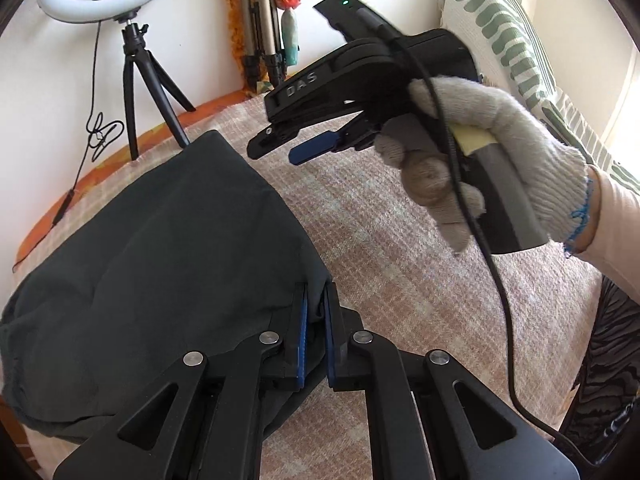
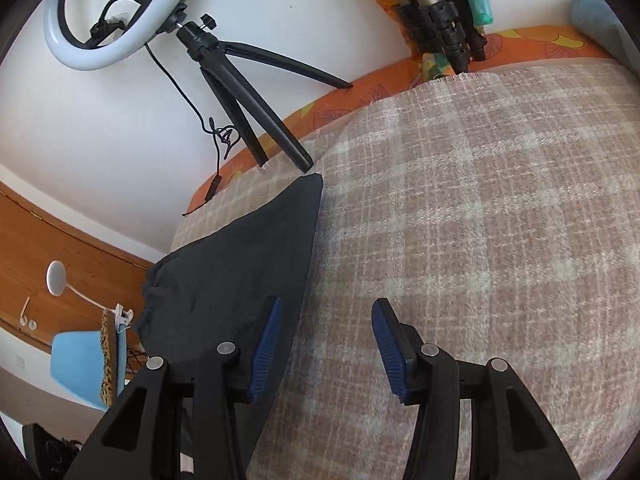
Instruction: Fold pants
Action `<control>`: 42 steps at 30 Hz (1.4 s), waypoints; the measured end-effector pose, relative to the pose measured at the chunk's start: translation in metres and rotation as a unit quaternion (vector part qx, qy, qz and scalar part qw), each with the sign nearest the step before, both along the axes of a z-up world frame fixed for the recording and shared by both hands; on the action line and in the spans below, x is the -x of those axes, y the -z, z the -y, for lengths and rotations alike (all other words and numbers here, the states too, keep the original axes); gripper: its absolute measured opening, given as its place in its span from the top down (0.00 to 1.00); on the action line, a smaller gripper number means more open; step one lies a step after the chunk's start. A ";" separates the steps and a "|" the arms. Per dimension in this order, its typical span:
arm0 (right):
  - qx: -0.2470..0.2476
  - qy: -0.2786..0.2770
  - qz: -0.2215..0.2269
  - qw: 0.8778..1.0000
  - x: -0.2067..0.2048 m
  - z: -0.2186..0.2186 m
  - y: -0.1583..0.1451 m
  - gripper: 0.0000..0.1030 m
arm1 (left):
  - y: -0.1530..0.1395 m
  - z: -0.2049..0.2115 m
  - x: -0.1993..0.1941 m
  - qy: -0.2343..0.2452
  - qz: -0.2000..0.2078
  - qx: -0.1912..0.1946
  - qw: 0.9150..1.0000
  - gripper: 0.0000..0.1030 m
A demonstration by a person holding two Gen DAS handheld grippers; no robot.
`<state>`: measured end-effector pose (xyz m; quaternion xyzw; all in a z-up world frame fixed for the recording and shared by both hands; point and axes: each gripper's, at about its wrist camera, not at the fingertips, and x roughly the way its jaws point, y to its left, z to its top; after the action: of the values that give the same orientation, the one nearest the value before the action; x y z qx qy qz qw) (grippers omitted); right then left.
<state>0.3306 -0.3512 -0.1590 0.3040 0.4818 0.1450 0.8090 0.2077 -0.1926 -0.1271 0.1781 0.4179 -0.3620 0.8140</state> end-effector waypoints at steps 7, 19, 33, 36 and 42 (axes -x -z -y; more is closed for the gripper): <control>-0.059 0.036 -0.003 0.998 -0.042 -0.001 0.011 0.63 | -0.003 -0.003 -0.002 0.007 0.000 0.016 1.000 0.95; -0.012 0.022 0.038 0.999 -0.054 -0.035 -0.043 1.00 | -0.025 -0.042 -0.003 -0.018 0.008 0.071 0.997 0.96; 0.021 -0.014 0.096 0.995 -0.066 -0.127 -0.117 1.00 | -0.056 -0.138 -0.008 -0.095 0.043 0.129 0.986 0.96; 0.028 -0.024 0.105 0.994 -0.068 -0.151 -0.126 1.00 | -0.058 -0.165 -0.011 -0.116 0.046 0.142 0.982 0.96; 0.047 -0.049 0.118 0.991 -0.079 -0.207 -0.136 1.00 | -0.055 -0.213 -0.018 -0.158 0.051 0.163 0.973 0.96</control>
<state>0.4099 -0.1443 -0.0233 0.2228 0.4034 0.1966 0.8654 0.2259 0.0208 -0.0723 -0.0070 0.3341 -0.2829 0.8991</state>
